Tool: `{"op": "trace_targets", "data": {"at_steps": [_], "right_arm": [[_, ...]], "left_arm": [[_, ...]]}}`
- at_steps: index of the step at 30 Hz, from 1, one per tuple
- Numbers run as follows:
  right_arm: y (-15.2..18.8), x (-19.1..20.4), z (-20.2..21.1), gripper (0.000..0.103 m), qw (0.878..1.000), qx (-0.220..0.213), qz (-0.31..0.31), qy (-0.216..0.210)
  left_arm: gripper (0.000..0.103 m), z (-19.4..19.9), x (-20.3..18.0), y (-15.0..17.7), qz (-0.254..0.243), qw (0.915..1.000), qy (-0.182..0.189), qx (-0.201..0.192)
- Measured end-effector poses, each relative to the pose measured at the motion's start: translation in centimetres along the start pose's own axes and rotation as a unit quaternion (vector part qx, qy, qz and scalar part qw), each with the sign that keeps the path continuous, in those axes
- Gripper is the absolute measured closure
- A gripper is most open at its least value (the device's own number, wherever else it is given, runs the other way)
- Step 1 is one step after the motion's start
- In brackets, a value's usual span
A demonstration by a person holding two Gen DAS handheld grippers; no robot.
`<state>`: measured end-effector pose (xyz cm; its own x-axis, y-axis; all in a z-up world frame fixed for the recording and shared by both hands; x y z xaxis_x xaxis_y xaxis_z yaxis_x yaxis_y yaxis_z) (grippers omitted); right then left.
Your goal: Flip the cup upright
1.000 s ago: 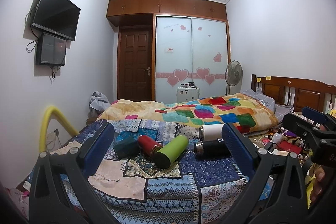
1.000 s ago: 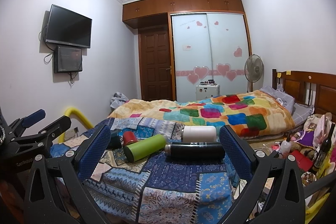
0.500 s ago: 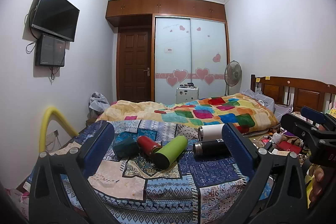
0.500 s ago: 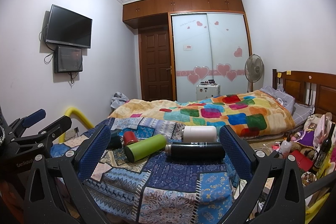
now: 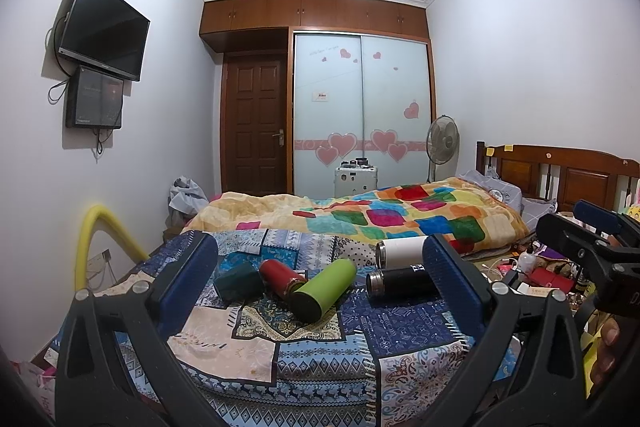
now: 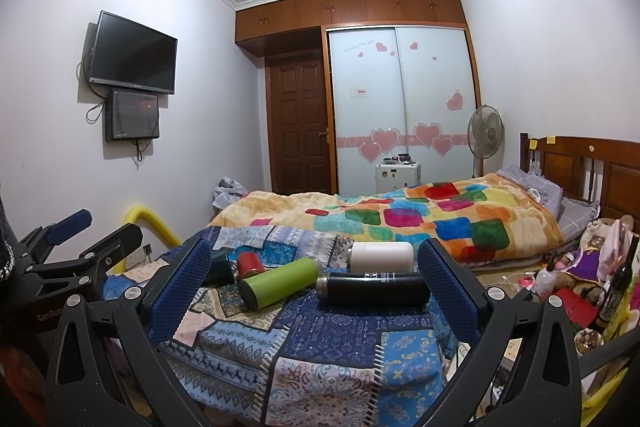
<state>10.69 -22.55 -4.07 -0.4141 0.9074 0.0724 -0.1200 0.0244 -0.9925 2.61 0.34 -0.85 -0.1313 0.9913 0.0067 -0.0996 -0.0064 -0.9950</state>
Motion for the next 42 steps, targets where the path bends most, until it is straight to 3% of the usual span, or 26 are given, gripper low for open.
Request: {"op": "trace_targets", "data": {"at_steps": [22, 28, 32, 35, 42], "right_arm": [[0.7, -0.4, -1.9, 0.000, 1.000, 0.023, 0.011, -0.001], [1.8, -2.8, -6.3, 0.000, 0.997, 0.079, 0.020, -0.001], [2.4, -4.6, -9.9, 0.000, 0.991, 0.123, 0.057, 0.014], [3.3, -6.3, -13.3, 0.000, 0.981, 0.172, 0.089, 0.010], [6.4, -9.7, -20.1, 0.000, 0.944, 0.296, 0.146, -0.027]], "left_arm": [[0.000, -0.7, -0.3, 0.5, 0.001, 1.0000, 0.000, 0.006], [0.000, -3.8, -0.1, 1.6, 0.002, 0.9996, 0.001, 0.030], [0.000, -6.4, 0.0, 2.3, 0.002, 0.9987, 0.005, 0.050], [0.000, -8.4, -0.3, 3.0, -0.004, 0.9979, 0.008, 0.064], [0.000, -12.7, -1.4, 5.1, -0.013, 0.9952, 0.017, 0.095]]}}
Point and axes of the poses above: each gripper's, at about its wrist camera, not at the fingertips, and z roughly against the way its jaws point, x to its left, y to its underside, the point moved 2 cm from there along -z, roughly the way its jaws point, and after that the axes turned 8 degrees about -y, right-handed, at the moved point
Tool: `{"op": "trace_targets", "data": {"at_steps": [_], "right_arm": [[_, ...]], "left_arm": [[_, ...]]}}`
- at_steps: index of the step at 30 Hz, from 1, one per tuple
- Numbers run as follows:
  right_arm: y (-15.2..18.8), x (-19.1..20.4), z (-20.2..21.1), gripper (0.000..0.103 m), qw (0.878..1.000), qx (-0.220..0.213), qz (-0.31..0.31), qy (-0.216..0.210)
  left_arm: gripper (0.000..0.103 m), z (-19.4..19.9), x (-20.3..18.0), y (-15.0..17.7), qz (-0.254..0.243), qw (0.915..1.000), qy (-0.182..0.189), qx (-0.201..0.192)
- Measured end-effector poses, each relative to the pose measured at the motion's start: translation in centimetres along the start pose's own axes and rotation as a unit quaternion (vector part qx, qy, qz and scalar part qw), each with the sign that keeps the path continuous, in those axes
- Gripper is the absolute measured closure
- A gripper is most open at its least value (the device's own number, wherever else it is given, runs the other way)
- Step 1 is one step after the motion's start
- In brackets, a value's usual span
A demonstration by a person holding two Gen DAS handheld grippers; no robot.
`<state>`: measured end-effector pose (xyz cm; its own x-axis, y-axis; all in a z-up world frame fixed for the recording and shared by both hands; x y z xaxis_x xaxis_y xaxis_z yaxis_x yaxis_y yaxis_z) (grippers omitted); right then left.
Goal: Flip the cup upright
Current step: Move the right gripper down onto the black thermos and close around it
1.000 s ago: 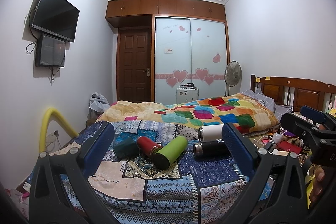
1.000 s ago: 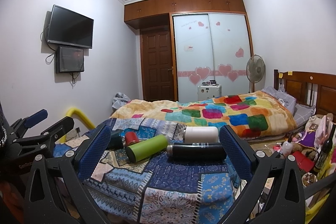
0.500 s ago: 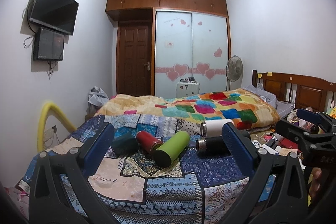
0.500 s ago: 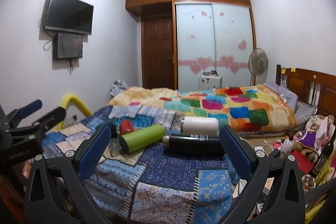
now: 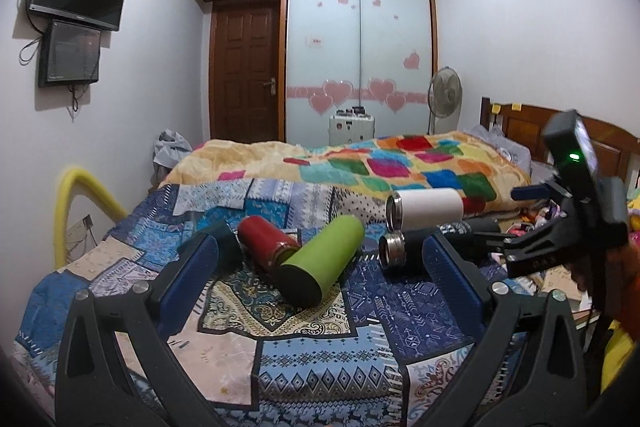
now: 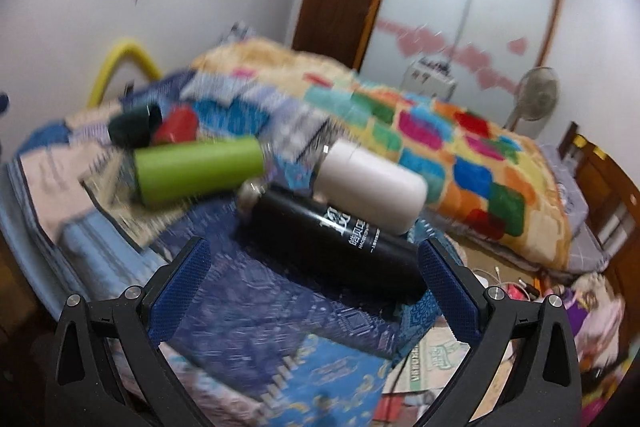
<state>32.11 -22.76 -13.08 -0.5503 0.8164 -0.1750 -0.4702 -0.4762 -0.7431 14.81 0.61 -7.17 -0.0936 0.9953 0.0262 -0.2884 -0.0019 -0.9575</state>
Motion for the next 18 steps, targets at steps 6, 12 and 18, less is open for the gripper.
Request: {"op": "trace_targets", "data": {"at_steps": [6, 12, 18], "right_arm": [[-0.2, -2.1, -4.4, 0.000, 0.994, 0.085, 0.052, -0.033], [-0.7, -3.2, -7.8, 0.002, 0.982, 0.155, 0.084, -0.071], [-0.7, -3.3, -9.6, 0.001, 0.969, 0.201, 0.091, -0.109]], "left_arm": [[0.000, -3.0, -1.4, 1.2, -0.025, 0.9995, -0.010, 0.015], [0.000, -5.5, -2.4, 2.5, -0.039, 0.9982, -0.018, 0.042], [0.000, -6.6, -3.2, 3.6, -0.050, 0.9971, -0.024, 0.052]]}}
Point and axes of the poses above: each gripper's, at about its wrist camera, not at the fingertips, and z roughly against the way its jaws point, x to its left, y to its underside, the point moved 2 cm from there along -z, roughly the way its jaws point, and after that the axes turned 8 degrees about -y, right-handed, at the moved point
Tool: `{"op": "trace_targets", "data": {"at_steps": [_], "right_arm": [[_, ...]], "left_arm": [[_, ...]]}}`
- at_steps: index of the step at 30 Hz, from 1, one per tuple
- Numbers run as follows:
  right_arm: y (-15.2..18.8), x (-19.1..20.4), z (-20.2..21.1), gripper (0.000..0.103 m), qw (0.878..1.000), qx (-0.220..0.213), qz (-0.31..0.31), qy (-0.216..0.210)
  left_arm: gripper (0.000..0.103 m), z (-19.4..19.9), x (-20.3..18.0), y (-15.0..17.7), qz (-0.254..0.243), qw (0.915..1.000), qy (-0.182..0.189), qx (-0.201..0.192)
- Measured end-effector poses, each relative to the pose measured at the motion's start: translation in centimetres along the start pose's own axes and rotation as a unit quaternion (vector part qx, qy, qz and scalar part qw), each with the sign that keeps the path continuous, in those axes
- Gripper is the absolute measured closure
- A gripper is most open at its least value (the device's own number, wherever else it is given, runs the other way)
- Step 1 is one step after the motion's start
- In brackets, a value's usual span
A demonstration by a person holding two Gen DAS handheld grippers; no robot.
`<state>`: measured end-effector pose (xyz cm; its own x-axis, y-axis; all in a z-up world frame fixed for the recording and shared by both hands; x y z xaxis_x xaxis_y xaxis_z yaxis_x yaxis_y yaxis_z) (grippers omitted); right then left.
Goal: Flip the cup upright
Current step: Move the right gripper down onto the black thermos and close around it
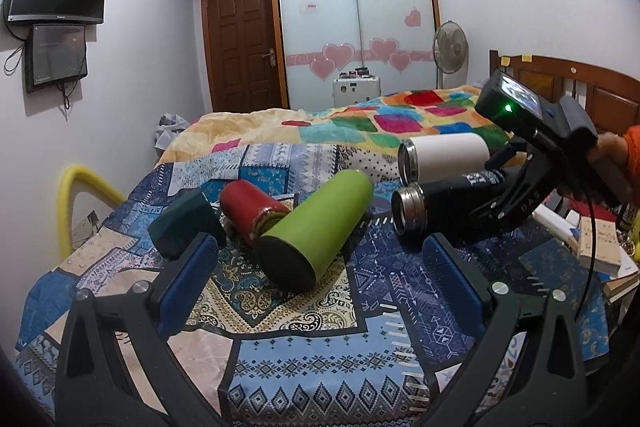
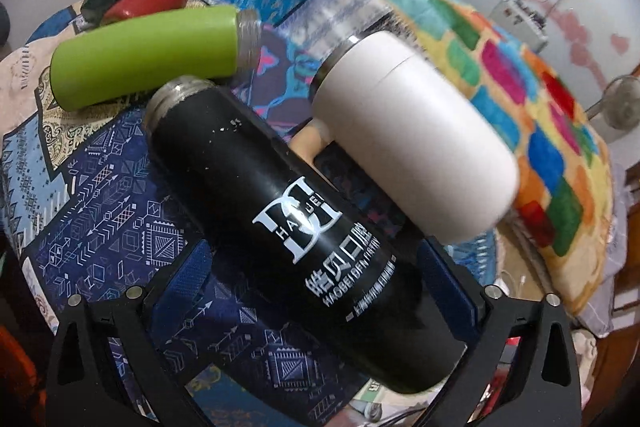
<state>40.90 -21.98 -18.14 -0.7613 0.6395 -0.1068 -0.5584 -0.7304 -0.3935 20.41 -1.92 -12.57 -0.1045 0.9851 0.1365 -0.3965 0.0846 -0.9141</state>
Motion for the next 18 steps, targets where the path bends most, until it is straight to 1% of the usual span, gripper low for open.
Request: {"op": "trace_targets", "data": {"at_steps": [4, 5, 7, 9, 11, 12, 14, 17, 18], "right_arm": [[0.2, 0.3, 0.2, 0.004, 1.000, 0.006, 0.007, -0.004], [0.4, 0.5, 0.5, 0.007, 1.000, 0.007, 0.006, -0.006], [0.7, 0.5, 0.9, 0.014, 1.000, 0.012, 0.001, -0.019], [0.9, 0.8, 1.3, 0.026, 0.999, 0.019, -0.005, -0.045], [1.0, 0.8, 1.2, 0.032, 0.997, 0.025, -0.016, -0.072], [1.1, 1.1, 1.0, 0.035, 0.996, 0.029, -0.018, -0.077], [1.1, 2.1, 0.1, 0.036, 0.996, 0.038, -0.014, -0.076], [0.9, 4.0, -1.6, 0.035, 0.997, 0.053, 0.010, -0.059], [0.7, 4.3, -1.6, 0.036, 0.997, 0.045, 0.009, -0.059]], "left_arm": [[0.000, -0.5, -0.2, 0.3, -0.003, 1.0000, -0.001, 0.005], [0.000, -0.5, -0.1, 0.4, -0.003, 1.0000, -0.001, 0.005], [0.000, -0.5, 0.0, 0.5, 0.001, 1.0000, 0.001, 0.008], [0.000, -0.5, 0.1, 0.6, 0.006, 0.9999, 0.001, 0.009], [0.000, -0.6, 0.4, 0.6, 0.012, 0.9999, 0.003, 0.010], [0.000, -0.6, 0.4, 0.6, 0.015, 0.9998, 0.003, 0.012], [0.000, -0.7, 0.7, 0.6, 0.020, 0.9997, 0.005, 0.015], [0.000, -0.6, 1.0, 0.7, 0.020, 0.9996, 0.003, 0.017], [0.000, -0.6, 1.3, 0.8, 0.019, 0.9997, 0.001, 0.016]]}}
Point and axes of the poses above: each gripper's, at about its wrist camera, not at the fingertips, and z roughly against the way its jaws point, x to its left, y to its underside, the point moved 2 cm from there along -z, roughly the way its jaws point, and after that the axes turned 8 degrees about -y, right-handed, at the moved point
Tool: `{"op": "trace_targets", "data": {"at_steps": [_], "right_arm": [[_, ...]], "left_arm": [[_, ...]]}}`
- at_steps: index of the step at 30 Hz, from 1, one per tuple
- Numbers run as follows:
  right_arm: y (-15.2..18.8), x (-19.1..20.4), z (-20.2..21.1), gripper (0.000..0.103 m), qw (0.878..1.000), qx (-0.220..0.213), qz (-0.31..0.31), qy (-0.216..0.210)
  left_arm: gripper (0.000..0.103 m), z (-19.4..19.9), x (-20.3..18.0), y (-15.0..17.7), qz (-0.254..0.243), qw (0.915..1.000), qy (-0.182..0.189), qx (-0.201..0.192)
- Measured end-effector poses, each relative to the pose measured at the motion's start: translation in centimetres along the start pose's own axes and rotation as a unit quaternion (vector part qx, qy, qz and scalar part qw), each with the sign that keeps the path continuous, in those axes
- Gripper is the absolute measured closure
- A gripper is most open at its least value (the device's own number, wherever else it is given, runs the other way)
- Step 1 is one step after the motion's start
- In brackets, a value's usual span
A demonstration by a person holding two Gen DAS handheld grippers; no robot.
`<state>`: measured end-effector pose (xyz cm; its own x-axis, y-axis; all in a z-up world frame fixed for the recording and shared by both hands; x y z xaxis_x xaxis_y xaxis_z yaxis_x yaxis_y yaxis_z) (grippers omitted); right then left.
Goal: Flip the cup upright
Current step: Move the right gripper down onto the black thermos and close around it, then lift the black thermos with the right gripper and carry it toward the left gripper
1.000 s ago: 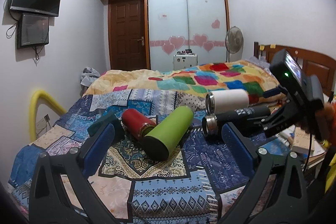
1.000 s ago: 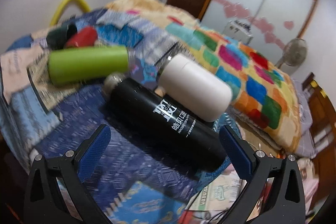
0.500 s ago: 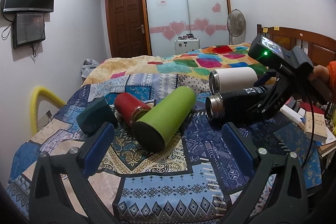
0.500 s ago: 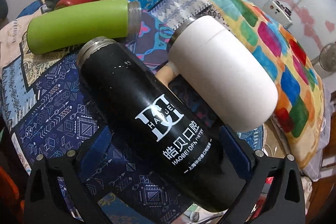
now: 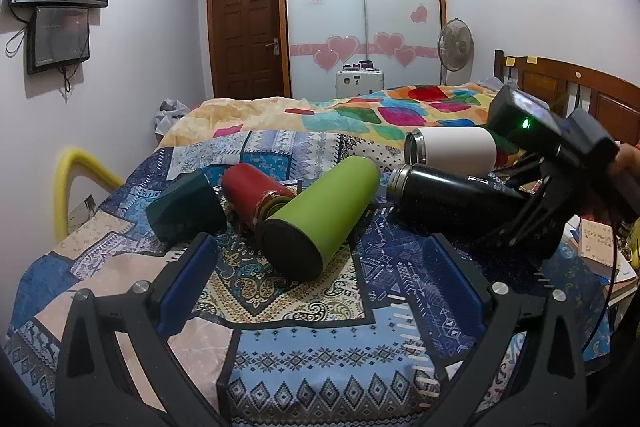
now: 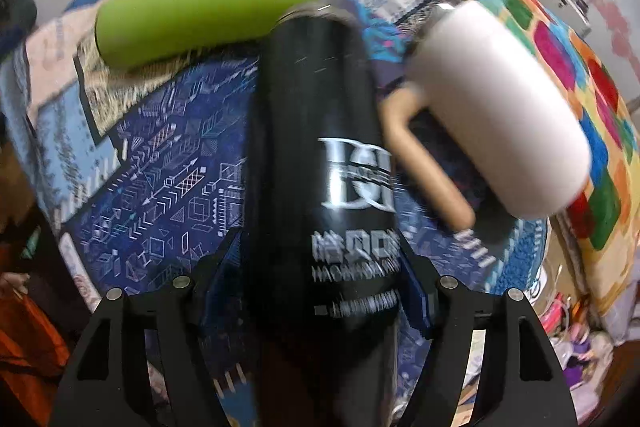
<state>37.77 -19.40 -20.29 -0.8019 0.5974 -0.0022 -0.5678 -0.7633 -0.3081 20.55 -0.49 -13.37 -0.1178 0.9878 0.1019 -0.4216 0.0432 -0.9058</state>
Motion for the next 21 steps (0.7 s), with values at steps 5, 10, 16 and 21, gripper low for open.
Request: {"op": "trace_targets", "data": {"at_steps": [5, 10, 16, 21], "right_arm": [[-0.4, 0.2, 0.6, 0.041, 0.999, -0.027, -0.028, -0.012], [0.5, 1.6, 1.0, 0.042, 0.998, -0.038, -0.042, 0.010], [1.6, 2.9, 3.6, 0.042, 0.997, -0.065, -0.042, 0.028], [2.0, 4.6, 5.9, 0.042, 0.994, -0.095, -0.025, 0.037]], "left_arm": [[0.000, -0.1, 0.5, 0.2, 0.002, 1.0000, -0.009, 0.002], [0.000, -0.1, 1.0, 0.2, 0.011, 0.9999, -0.011, 0.006], [0.000, 0.8, 1.4, 0.0, 0.018, 0.9997, -0.015, 0.000], [0.000, 2.0, 2.0, -0.4, 0.020, 0.9996, -0.019, -0.007]]}}
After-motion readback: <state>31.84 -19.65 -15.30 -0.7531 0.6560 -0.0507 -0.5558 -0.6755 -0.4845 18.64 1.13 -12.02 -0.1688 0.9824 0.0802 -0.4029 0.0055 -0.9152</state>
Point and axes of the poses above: each gripper's, at about its wrist camera, not at the fingertips, and z roughly against the way its jaws point, x to its left, y to its underside, the point moved 2 cm from there along -z, roughly the way its jaws point, and after that the axes turned 8 degrees about -y, right-handed, at the moved point
